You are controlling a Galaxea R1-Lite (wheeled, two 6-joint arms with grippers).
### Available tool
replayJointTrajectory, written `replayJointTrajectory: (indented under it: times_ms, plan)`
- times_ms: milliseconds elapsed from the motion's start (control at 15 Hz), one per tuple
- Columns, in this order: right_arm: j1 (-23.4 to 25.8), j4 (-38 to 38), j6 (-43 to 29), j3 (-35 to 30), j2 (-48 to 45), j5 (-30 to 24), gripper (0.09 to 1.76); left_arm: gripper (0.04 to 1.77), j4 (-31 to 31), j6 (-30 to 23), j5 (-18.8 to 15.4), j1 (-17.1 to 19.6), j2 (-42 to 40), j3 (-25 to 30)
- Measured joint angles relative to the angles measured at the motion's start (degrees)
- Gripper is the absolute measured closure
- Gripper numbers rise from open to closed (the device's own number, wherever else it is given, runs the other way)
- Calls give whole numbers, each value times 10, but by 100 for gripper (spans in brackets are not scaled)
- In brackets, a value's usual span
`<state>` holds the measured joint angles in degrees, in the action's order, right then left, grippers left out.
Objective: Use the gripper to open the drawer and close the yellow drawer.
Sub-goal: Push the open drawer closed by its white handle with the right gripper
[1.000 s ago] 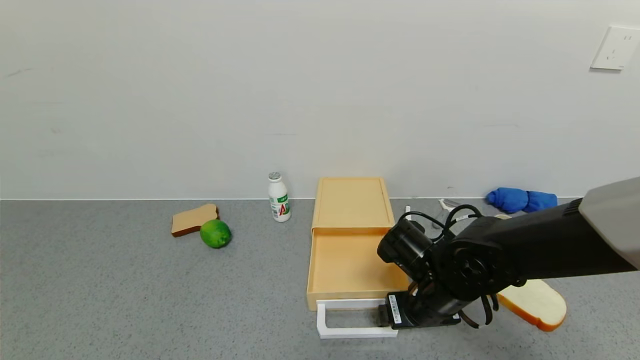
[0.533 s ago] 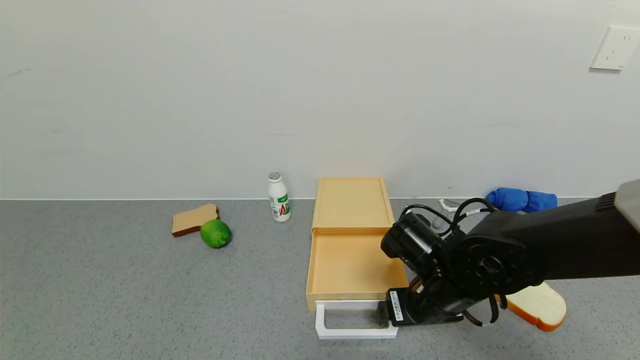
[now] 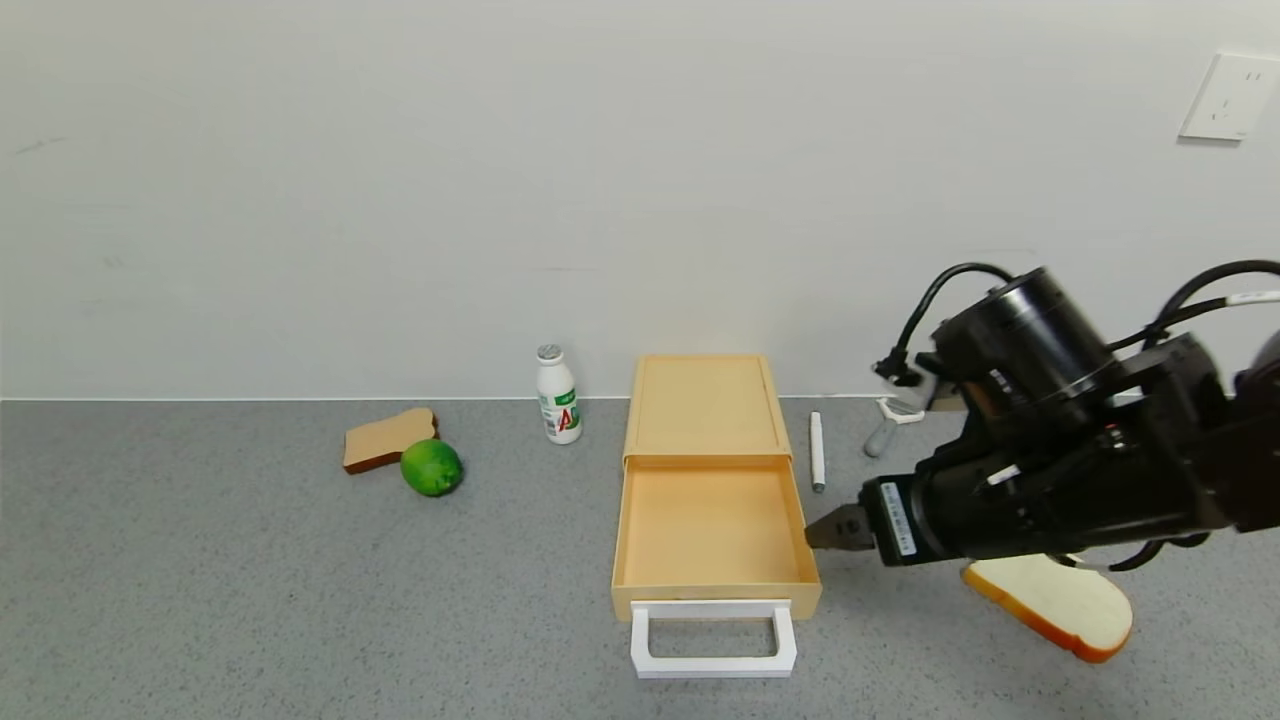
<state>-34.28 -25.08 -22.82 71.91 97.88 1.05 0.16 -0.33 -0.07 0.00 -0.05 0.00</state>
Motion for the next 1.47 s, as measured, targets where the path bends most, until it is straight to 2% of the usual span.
replayJointTrajectory:
  times_ms: [200, 467, 600, 1333, 1467]
  plan:
    - [72, 20, 45, -8, -63, -67, 14, 9, 0, 0, 0, 0, 0, 0]
    - [181, 62, 89, -23, -115, -183, 14, 9, 0, 0, 0, 0, 0, 0]
    - [209, 71, 91, -26, -125, -196, 14, 9, 0, 0, 0, 0, 0, 0]
    - [208, 65, 89, -29, -130, -193, 14, 9, 0, 0, 0, 0, 0, 0]
    - [187, 46, 86, -29, -127, -164, 14, 9, 0, 0, 0, 0, 0, 0]
